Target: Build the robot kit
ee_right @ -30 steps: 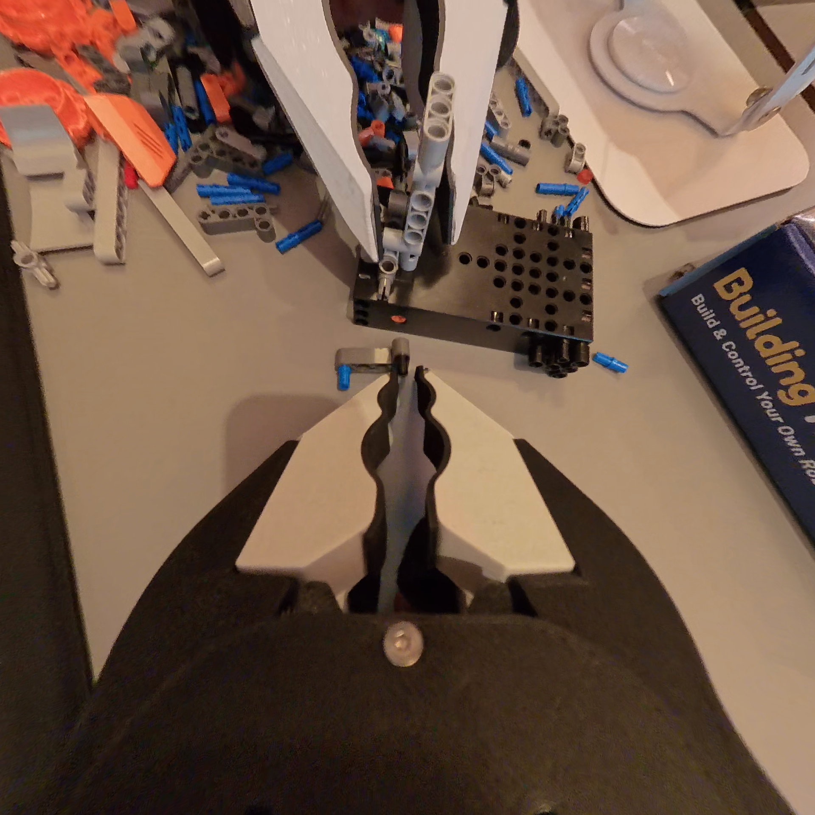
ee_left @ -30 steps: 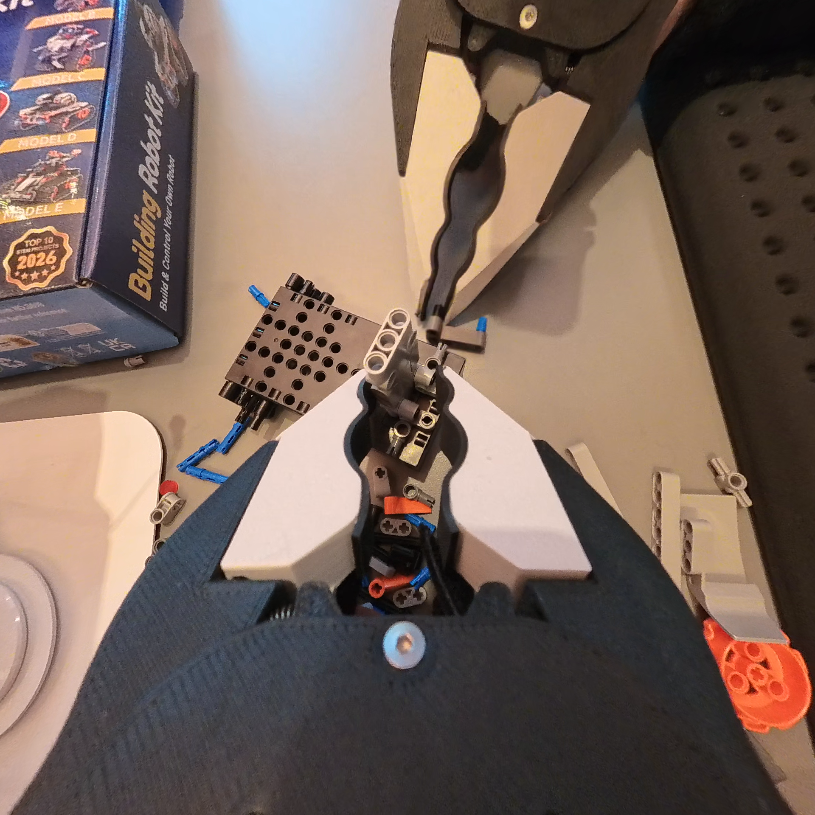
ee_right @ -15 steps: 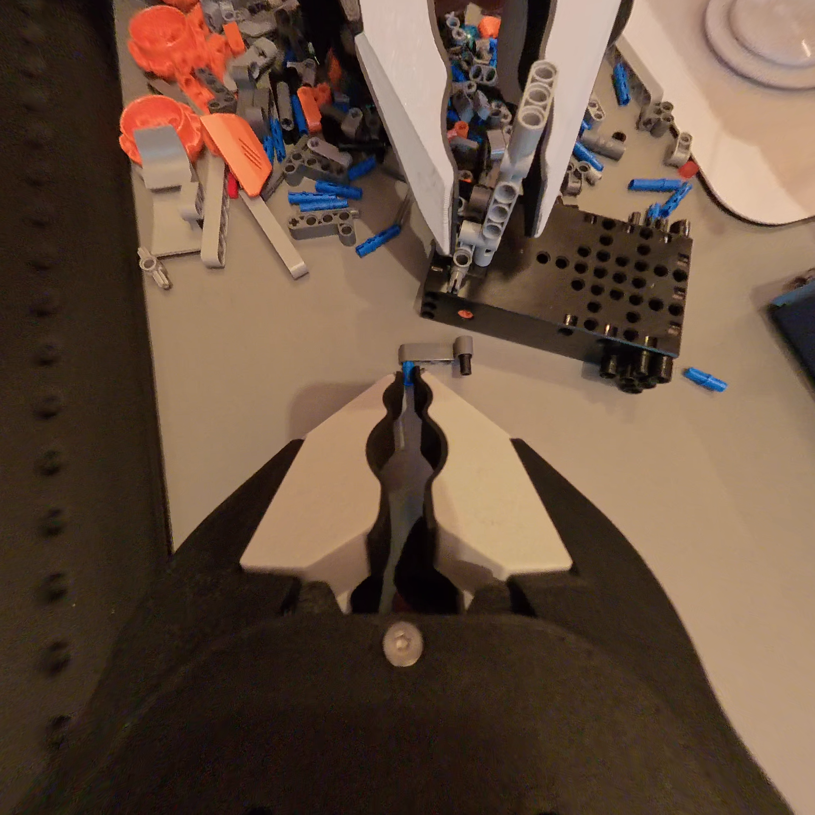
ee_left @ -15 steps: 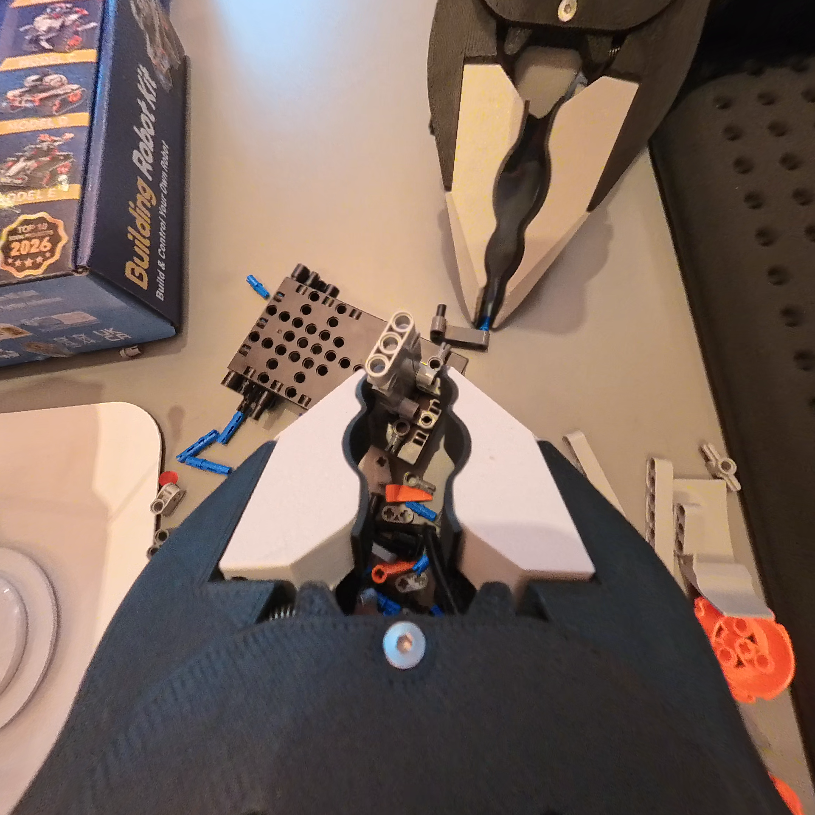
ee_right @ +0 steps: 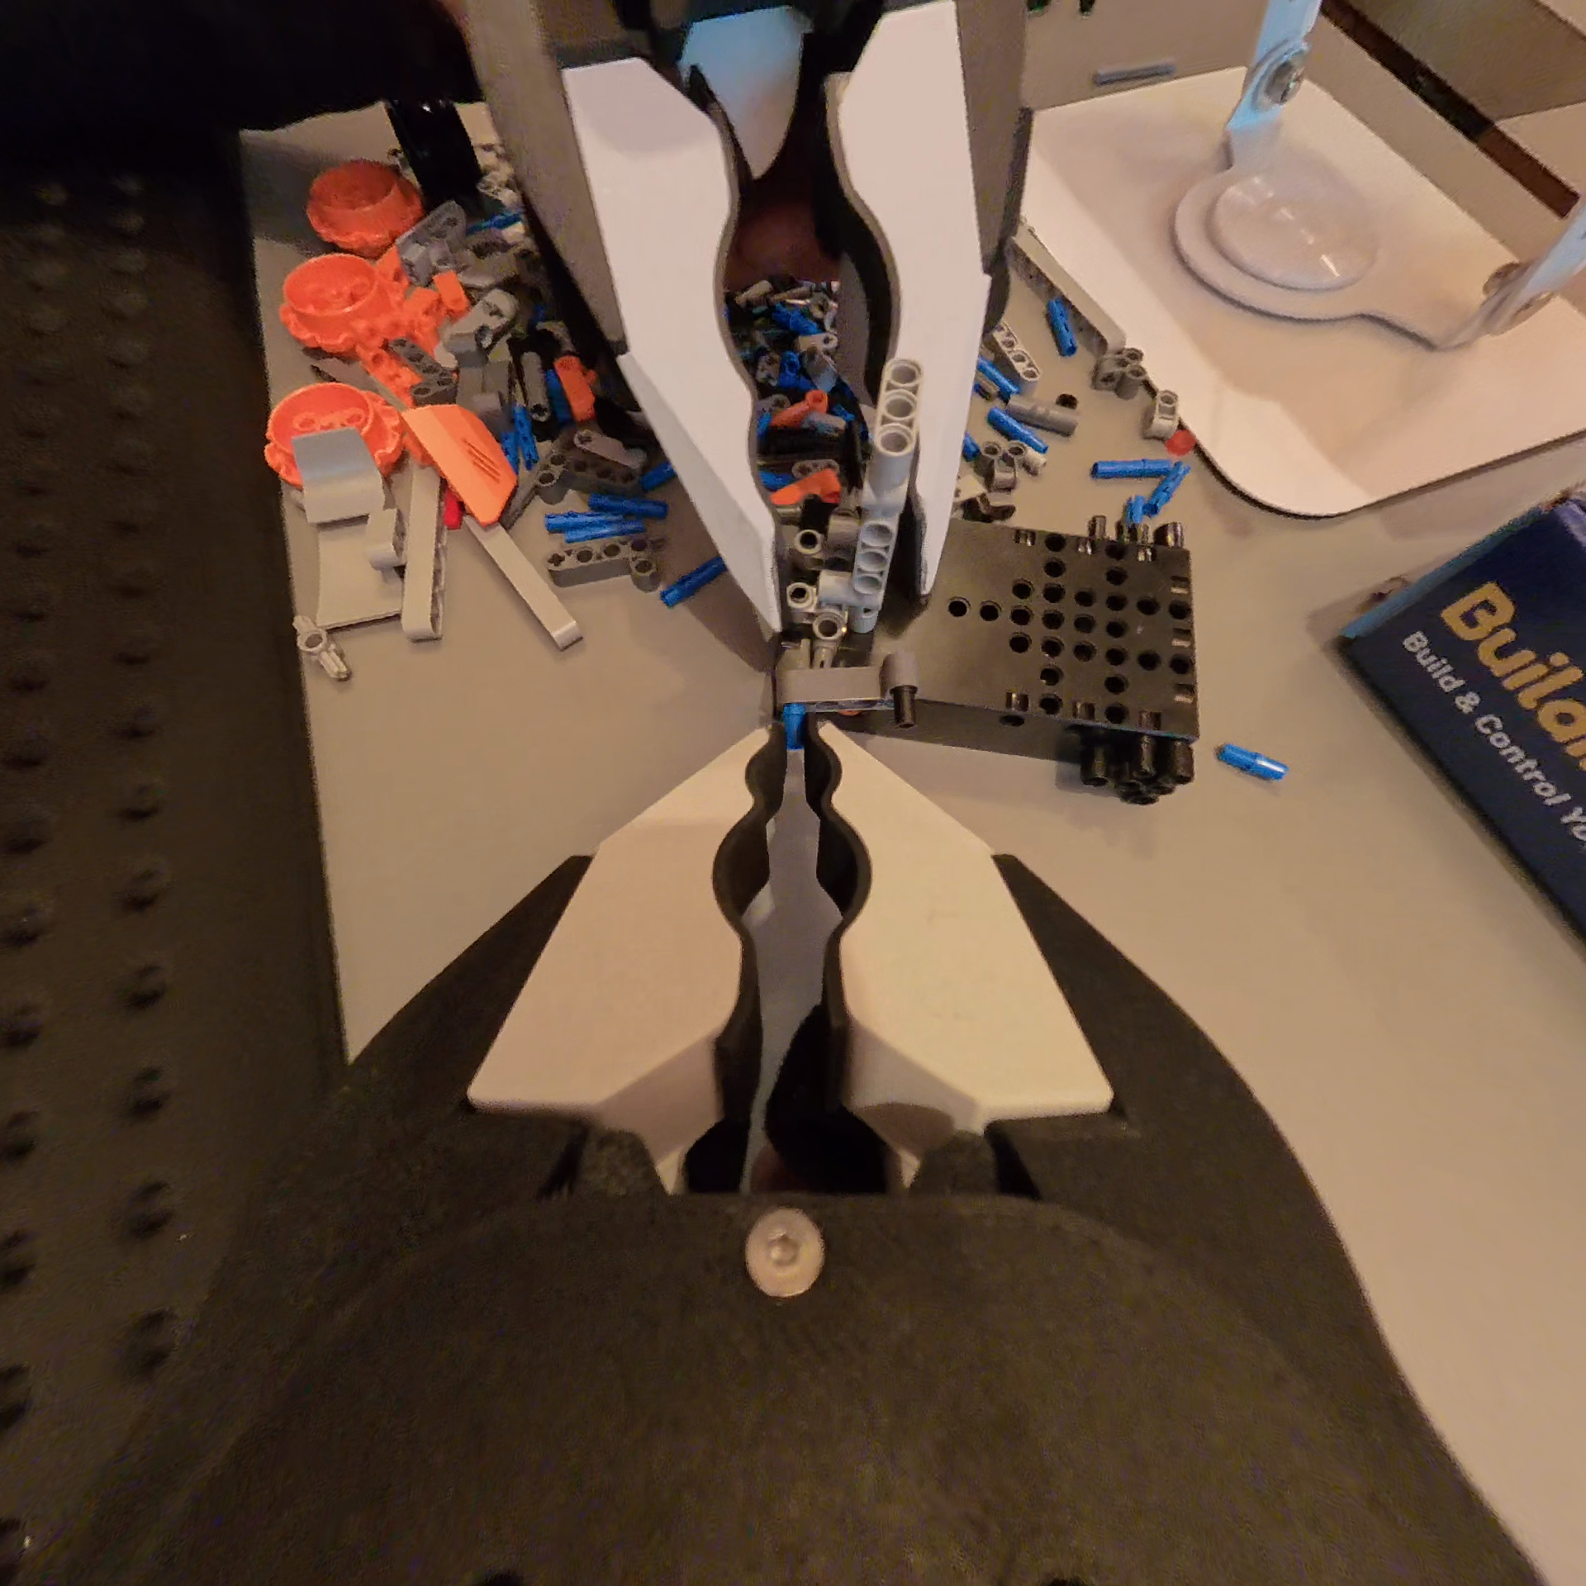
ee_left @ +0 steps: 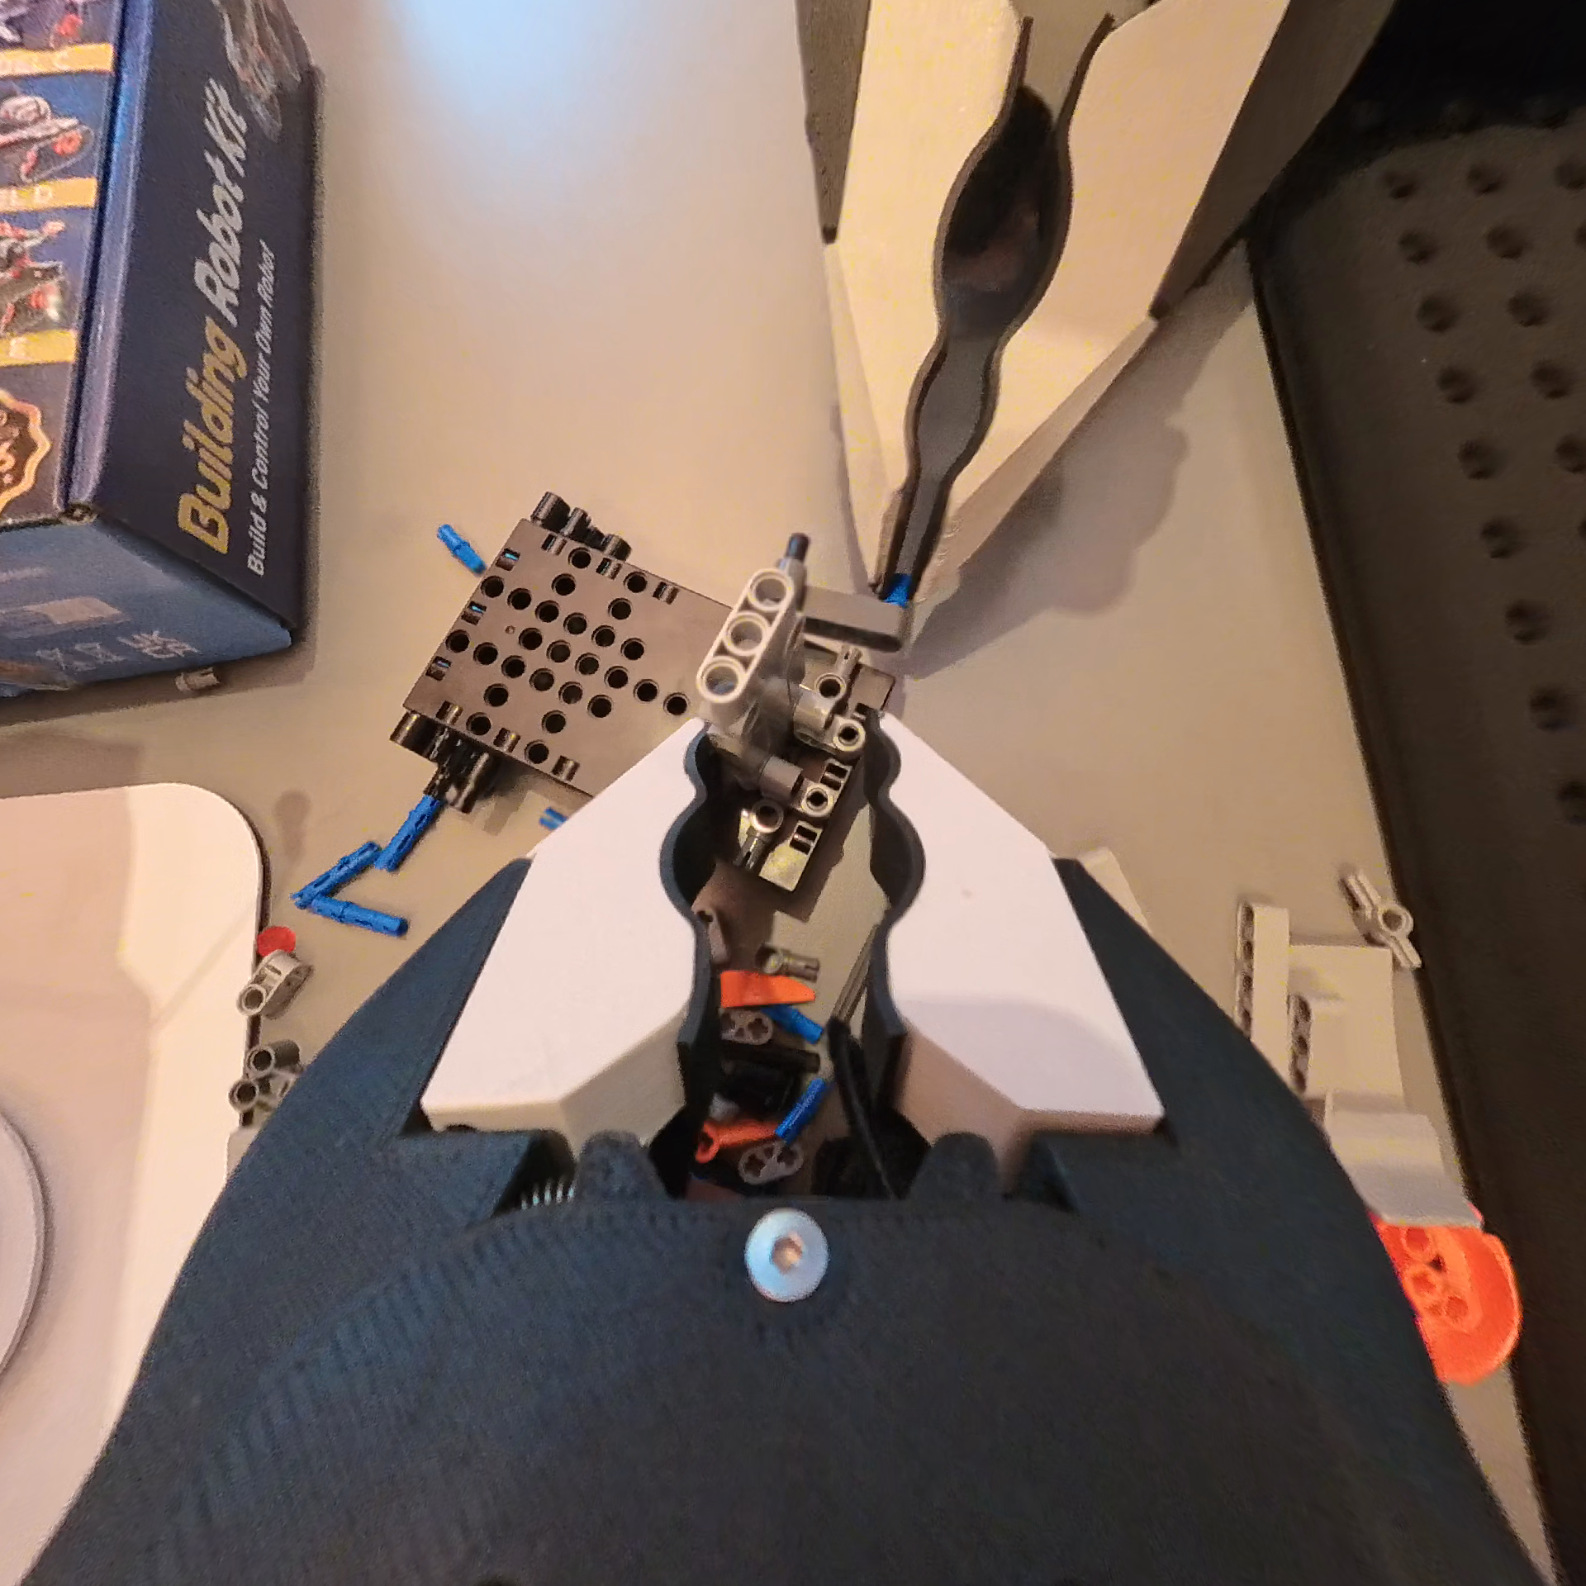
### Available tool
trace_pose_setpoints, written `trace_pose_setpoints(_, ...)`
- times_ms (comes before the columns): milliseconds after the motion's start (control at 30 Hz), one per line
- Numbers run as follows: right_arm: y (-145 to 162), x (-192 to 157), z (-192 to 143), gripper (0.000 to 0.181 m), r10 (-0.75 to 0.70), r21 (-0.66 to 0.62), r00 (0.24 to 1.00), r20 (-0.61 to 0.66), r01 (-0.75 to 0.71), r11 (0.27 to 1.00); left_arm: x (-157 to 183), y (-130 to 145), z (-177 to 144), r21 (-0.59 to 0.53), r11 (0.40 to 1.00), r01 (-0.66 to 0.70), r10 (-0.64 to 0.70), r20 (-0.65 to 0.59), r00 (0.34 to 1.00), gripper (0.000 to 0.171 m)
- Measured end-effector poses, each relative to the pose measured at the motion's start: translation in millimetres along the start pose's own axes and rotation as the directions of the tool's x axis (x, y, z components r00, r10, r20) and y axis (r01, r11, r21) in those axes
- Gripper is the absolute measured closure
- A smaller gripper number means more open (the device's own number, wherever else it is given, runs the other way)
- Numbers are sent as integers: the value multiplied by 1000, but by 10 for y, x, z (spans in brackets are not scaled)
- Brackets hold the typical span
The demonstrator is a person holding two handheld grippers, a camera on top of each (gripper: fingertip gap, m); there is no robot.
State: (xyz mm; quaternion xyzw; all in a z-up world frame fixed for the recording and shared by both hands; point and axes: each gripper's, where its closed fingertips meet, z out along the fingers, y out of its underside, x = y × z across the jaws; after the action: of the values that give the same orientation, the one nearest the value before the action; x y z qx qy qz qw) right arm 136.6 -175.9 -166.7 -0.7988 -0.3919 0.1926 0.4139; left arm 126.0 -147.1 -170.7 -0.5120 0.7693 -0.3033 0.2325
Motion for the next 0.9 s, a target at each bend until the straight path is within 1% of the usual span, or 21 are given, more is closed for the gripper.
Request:
trace_pose_setpoints(67, 50, 47, 2, 179, 11, -20, 1000, -13, -12, 1000, -3, -31, 32, 10, 1000, 11, -11, 16, 1000, 142)
trace_pose_setpoints(200, 68, 61, -37, 179, 1, -18, 1000, -16, -1, 1000, -17, -68, 69, 29, 999, 27, -28, 40, 999, 142)
trace_pose_setpoints(900, 83, 50, -66, 179, -23, 22, 1000, 20, 22, 1000, -8, -110, 102, 79, 996, 48, -53, 57, 997, 143)
